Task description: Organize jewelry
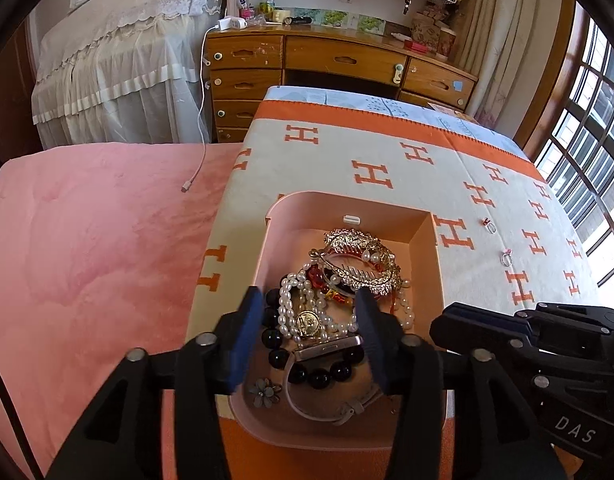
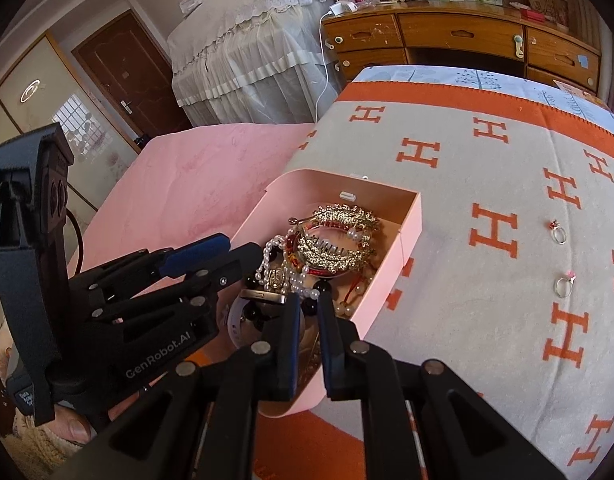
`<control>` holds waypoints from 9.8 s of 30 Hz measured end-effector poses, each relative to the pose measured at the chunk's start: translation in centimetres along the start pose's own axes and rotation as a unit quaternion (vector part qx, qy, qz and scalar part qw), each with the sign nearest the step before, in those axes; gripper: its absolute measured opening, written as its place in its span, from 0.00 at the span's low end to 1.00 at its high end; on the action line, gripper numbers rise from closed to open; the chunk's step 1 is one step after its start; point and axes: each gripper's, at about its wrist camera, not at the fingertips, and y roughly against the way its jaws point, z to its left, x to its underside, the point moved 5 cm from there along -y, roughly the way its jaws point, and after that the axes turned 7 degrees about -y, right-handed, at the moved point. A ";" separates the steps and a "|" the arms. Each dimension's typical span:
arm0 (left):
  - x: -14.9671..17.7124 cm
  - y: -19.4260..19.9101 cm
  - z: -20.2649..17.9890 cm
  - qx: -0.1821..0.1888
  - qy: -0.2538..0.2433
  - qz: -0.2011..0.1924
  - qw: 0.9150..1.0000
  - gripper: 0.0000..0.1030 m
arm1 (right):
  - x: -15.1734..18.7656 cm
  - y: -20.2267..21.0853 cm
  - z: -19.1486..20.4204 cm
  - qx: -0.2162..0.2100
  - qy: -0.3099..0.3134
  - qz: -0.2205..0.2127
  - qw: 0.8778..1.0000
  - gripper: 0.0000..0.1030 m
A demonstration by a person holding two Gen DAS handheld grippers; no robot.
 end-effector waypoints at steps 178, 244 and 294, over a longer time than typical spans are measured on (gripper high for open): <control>-1.8 1.4 1.2 -0.003 -0.045 0.017 0.999 0.08 | -6.3 0.5 1.6 0.045 0.017 -0.022 0.999 0.09; -1.9 6.8 -17.7 -0.033 -0.127 -0.055 0.990 0.99 | 5.0 15.6 -11.2 0.112 -0.098 -0.131 0.980 0.33; -2.3 7.3 -20.1 -0.021 -0.060 -0.060 0.996 0.99 | 4.9 18.5 -12.8 0.121 -0.076 -0.178 0.974 0.36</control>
